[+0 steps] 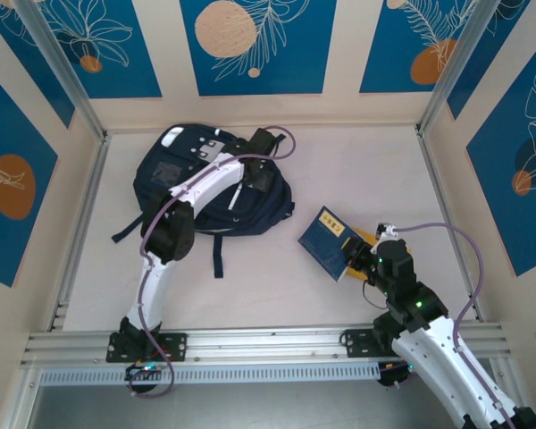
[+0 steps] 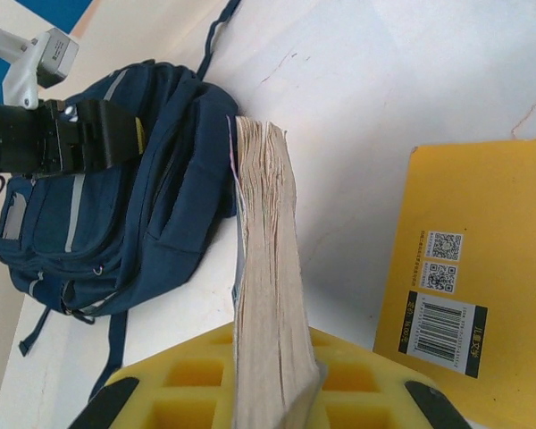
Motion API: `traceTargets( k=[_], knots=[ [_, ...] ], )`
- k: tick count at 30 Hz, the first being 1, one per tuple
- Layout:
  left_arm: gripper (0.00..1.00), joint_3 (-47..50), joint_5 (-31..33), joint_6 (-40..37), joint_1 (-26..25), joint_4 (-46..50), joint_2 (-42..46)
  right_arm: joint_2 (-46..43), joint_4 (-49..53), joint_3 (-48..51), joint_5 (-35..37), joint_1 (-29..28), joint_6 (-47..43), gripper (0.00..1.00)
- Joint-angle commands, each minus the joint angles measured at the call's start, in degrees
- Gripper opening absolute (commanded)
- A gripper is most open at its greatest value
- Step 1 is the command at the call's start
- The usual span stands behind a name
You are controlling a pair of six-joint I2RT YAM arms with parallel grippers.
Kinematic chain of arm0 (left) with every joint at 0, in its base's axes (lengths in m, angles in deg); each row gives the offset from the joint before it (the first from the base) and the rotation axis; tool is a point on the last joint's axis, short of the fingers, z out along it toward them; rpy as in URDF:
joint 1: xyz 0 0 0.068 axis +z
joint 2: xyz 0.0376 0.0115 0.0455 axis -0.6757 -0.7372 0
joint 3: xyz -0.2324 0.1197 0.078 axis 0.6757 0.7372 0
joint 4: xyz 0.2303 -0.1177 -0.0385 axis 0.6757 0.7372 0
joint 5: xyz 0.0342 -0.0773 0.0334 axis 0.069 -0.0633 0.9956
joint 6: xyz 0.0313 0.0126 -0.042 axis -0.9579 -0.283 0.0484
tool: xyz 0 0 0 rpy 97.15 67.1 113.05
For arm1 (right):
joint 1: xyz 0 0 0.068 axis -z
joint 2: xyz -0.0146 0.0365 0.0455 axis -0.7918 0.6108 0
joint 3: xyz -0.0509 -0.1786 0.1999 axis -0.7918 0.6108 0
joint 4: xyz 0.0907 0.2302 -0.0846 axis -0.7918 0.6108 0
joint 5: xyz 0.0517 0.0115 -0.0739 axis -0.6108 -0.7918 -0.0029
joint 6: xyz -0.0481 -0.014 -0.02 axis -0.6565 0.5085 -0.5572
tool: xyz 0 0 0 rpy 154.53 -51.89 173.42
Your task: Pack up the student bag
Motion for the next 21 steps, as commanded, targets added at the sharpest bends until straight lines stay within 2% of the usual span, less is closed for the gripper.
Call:
traceTargets(
  k=[1, 4, 5, 6, 9, 13, 15, 18, 21],
  knots=[
    [0.47, -1.7, -3.2, -0.4, 0.6, 3.1, -2.1, -1.1, -2.6, 0.0, -3.3, 0.9, 0.6, 0.0],
    [0.11, -2.4, -4.8, -1.1, 1.1, 4.9, -1.9, -1.8, -2.3, -0.1, -3.9, 1.3, 0.9, 0.0],
    [0.03, -2.4, -5.7, -1.1, 1.2, 5.3, -1.5, -2.1, -2.2, -0.2, -3.9, 1.3, 1.0, 0.0],
    [0.0, -2.4, -6.7, -1.6, 1.3, 5.8, -0.6, -2.3, -2.1, -0.4, -4.2, 1.3, 1.0, 0.0],
    [0.0, -1.7, -8.5, -3.1, 1.3, 7.1, 4.1, -2.2, -1.8, -1.5, -4.8, 1.4, 0.4, 0.0],
    [0.0, -0.1, -6.8, -5.9, 1.3, 7.8, 14.8, -2.0, -2.4, -3.3, -7.0, 1.5, -1.2, 0.0],
    [0.0, 0.3, -7.9, -7.9, 1.3, 8.4, 19.5, -1.4, -3.0, -4.3, -8.0, 1.5, -1.0, 0.0],
    [0.0, 1.3, -11.4, -10.1, 1.5, 8.0, 26.5, 0.8, -5.3, -6.0, -11.7, 1.5, 0.1, 0.0],
    [0.0, 1.7, -12.1, -11.5, 1.5, 8.0, 31.6, 3.7, -7.2, -8.3, -15.8, 1.5, 1.9, 0.0]
  ],
)
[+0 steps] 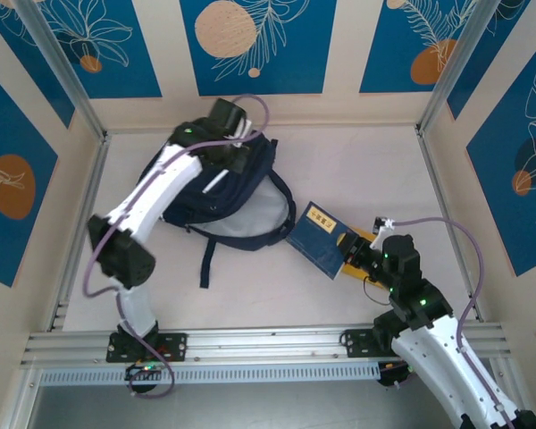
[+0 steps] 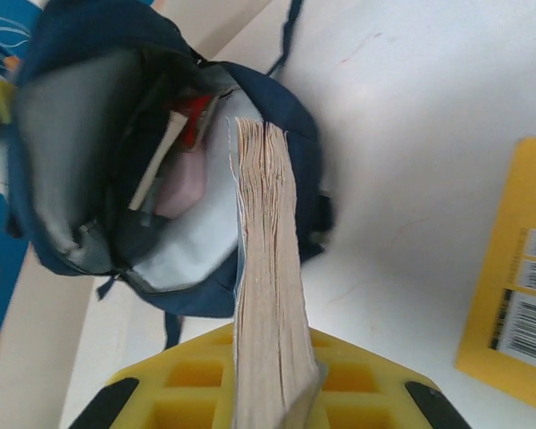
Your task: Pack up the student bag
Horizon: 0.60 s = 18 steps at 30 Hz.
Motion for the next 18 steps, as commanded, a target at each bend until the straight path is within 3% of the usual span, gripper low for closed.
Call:
traceTargets(
  k=[1, 13, 18],
  knots=[
    [0.0, 0.0, -4.1, -3.7, -0.5, -0.9, 7.7, 2.1, -6.3, -4.1, -7.0, 0.3, 2.3, 0.0],
    [0.0, 2.5, -16.9, -1.4, 1.2, -3.3, 12.3, 5.6, -16.9, -1.4, -15.5, 0.3, 14.2, 0.0],
    [0.0, 2.3, -18.6, -0.9, 1.8, -3.7, 12.5, 8.8, -21.5, -1.4, -18.9, 0.1, 18.4, 0.0]
  ],
)
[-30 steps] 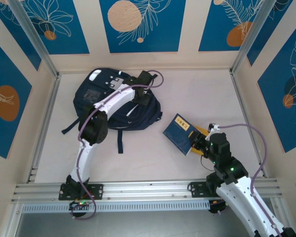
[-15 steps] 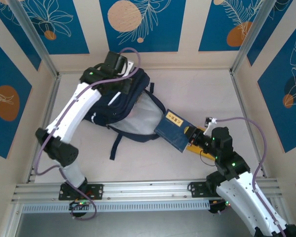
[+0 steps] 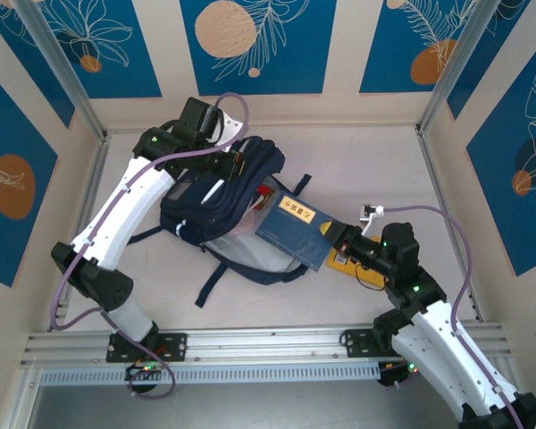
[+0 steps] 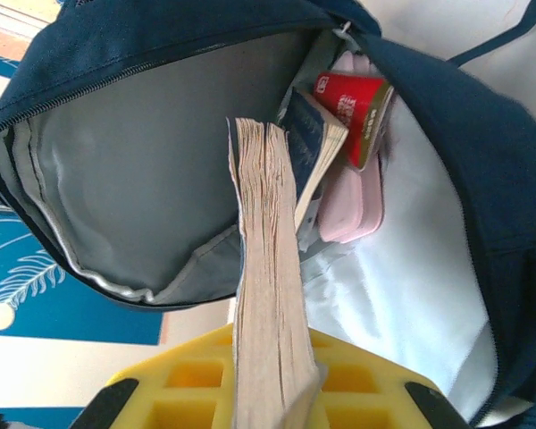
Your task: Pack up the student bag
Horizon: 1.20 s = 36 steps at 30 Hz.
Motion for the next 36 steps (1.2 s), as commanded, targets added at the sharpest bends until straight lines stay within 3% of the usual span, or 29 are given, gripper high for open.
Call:
traceTargets(
  k=[1, 6, 17, 36],
  knots=[
    [0.0, -1.4, -3.6, 0.9, 1.1, -7.0, 3.0, 1.6, -7.6, 0.0, -4.1, 0.2, 5.1, 0.0],
    [0.0, -1.6, -4.0, 1.9, 1.6, -7.2, 2.9, 6.7, -13.0, -1.3, -4.8, 0.1, 8.4, 0.0],
    [0.0, -1.3, -5.7, 5.3, 1.6, -9.2, 3.0, 26.5, -21.8, -9.1, -1.7, -2.1, 10.9, 0.0],
    [0.0, 1.2, -9.0, 10.1, 1.6, -13.5, 4.2, 60.0, -22.3, -30.8, 11.1, -10.7, 8.9, 0.0]
  ],
)
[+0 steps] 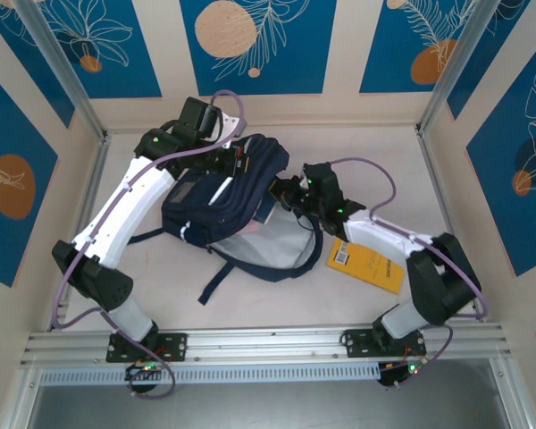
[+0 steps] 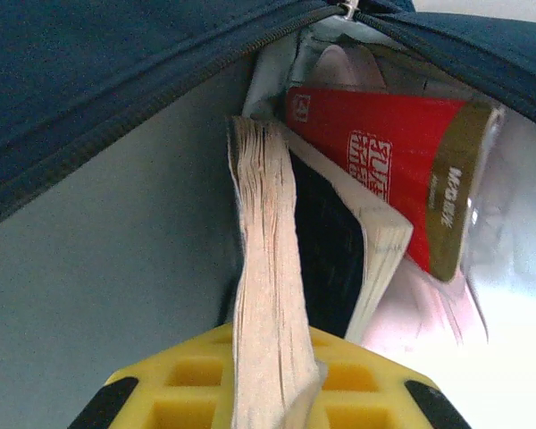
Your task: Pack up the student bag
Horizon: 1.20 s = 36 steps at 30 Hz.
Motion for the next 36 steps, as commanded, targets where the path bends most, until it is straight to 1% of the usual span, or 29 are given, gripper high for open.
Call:
traceTargets(
  k=[1, 4, 5, 8, 10, 12, 15, 17, 19, 21, 23, 27, 29, 31, 33, 36],
  knots=[
    [0.0, -1.4, -3.5, 1.2, 0.7, -8.9, 4.2, 5.6, -1.0, -6.8, 4.7, -2.2, 0.7, 0.0],
    [0.0, -1.6, -3.2, 1.0, 0.7, -8.8, 4.3, 11.4, 0.3, -11.8, 10.6, -5.3, 2.5, 0.0],
    [0.0, -1.6, -3.1, 1.0, 0.7, -8.8, 4.4, 13.2, 0.2, -13.1, 12.8, -6.4, 3.1, 0.02],
    [0.0, -1.7, -3.0, 1.2, 1.1, -9.0, 4.5, 18.8, -0.7, -17.1, 15.7, -7.7, 3.9, 0.05],
    [0.0, -1.8, -3.7, 1.7, 1.5, -9.2, 4.3, 21.8, -2.1, -19.6, 15.1, -7.7, 3.4, 0.07],
    [0.0, -1.7, -4.5, 1.9, 1.9, -9.3, 4.0, 24.7, -5.3, -21.4, 12.1, -7.7, 2.5, 0.11],
    [0.0, -1.2, -6.0, 2.8, 2.6, -10.0, 3.7, 27.2, -7.9, -24.0, 7.8, -8.2, 1.1, 0.23],
    [0.0, -0.5, -7.5, 4.0, 3.8, -10.9, 3.7, 26.0, -7.7, -23.6, 7.9, -8.4, -0.9, 0.37],
    [0.0, 0.1, -8.3, 4.8, 4.7, -11.4, 3.8, 23.4, -6.3, -22.1, 9.2, -8.3, -3.8, 0.48],
    [0.0, 0.9, -8.5, 5.5, 5.6, -12.0, 4.1, 20.4, -6.9, -19.5, 9.3, -8.0, -7.0, 0.56],
    [0.0, 2.0, -8.7, 6.2, 6.4, -12.9, 4.4, 17.7, -7.8, -16.8, 7.4, -7.5, -9.1, 0.61],
    [0.0, 4.0, -8.5, 7.1, 7.7, -14.2, 4.9, 12.9, -9.3, -11.1, 5.5, -7.6, -11.0, 0.65],
    [0.0, 5.2, -7.0, 7.1, 8.1, -14.5, 5.4, 10.3, -8.5, -8.7, 5.3, -7.6, -12.3, 0.67],
    [0.0, 6.6, -4.7, 7.3, 8.6, -14.7, 5.9, 7.6, -5.5, -7.4, 4.7, -7.4, -14.5, 0.67],
    [0.0, 8.9, -2.1, 8.7, 9.8, -15.5, 6.7, 4.3, -0.7, -6.3, 5.8, -7.3, -16.8, 0.66],
    [0.0, 13.3, -0.7, 12.9, 14.0, -17.7, 8.1, -1.1, 5.1, -3.3, 7.9, -7.0, -19.1, 0.64]
  ],
)
